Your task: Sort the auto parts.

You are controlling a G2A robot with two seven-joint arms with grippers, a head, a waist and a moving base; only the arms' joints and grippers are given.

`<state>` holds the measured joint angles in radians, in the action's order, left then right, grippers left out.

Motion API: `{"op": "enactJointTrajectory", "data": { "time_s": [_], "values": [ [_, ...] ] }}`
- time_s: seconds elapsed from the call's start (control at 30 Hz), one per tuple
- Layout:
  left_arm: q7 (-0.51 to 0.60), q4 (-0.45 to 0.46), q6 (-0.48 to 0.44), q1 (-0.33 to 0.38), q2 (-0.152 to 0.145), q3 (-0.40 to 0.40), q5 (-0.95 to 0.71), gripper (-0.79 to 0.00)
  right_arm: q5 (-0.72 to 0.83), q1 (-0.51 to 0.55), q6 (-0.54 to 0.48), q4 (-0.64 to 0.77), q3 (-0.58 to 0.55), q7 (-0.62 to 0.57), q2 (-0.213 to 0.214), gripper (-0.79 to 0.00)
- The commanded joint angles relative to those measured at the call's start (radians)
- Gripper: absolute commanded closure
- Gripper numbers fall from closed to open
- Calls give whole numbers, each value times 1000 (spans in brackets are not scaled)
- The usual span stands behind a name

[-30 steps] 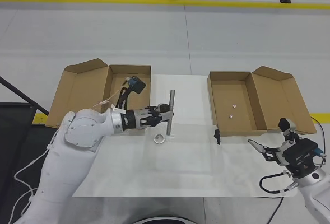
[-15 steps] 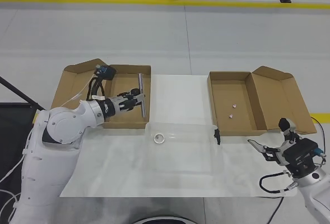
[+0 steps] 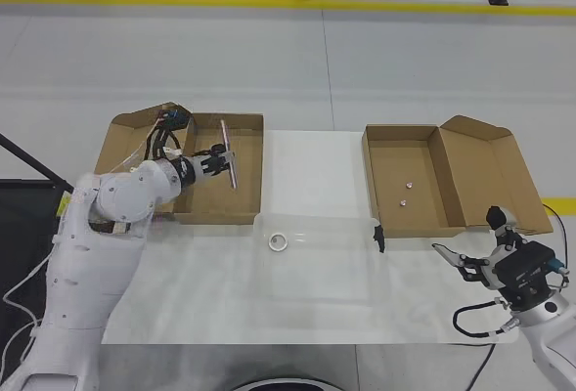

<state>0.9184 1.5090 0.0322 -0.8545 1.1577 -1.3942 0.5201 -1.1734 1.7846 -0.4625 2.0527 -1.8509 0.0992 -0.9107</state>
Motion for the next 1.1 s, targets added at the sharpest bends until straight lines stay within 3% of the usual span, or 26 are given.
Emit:
{"op": "enactJointTrajectory", "data": {
  "time_s": [0.0,0.23,0.47,0.5,0.53,0.57,0.67,0.73,0.93,1.07],
  "values": [
    [28,-89,-9,57,-2,8,27,0,0,0,0,0,0,0,0,-785],
    [83,-470,-76,279,18,108,2,0,0,0,0,0,0,0,0,-785],
    [95,-734,-86,425,63,259,40,0,0,0,0,0,0,0,0,-785],
    [96,-753,-87,434,68,271,38,0,0,0,0,0,0,0,0,-785],
    [99,-788,-96,452,77,291,31,-123,0,0,0,0,0,0,0,-785],
    [93,-814,-101,464,83,302,29,-163,0,0,0,0,0,0,0,-785],
    [76,-872,-111,490,98,328,26,-151,0,0,0,0,0,0,0,-785],
    [71,-909,-120,506,106,339,16,-237,0,0,0,0,0,0,0,-785],
    [58,-985,-144,536,123,360,-3,-345,0,0,0,0,0,0,0,-785],
    [55,-988,-168,547,127,359,-23,-425,0,0,0,0,0,0,0,-785]
  ]
}}
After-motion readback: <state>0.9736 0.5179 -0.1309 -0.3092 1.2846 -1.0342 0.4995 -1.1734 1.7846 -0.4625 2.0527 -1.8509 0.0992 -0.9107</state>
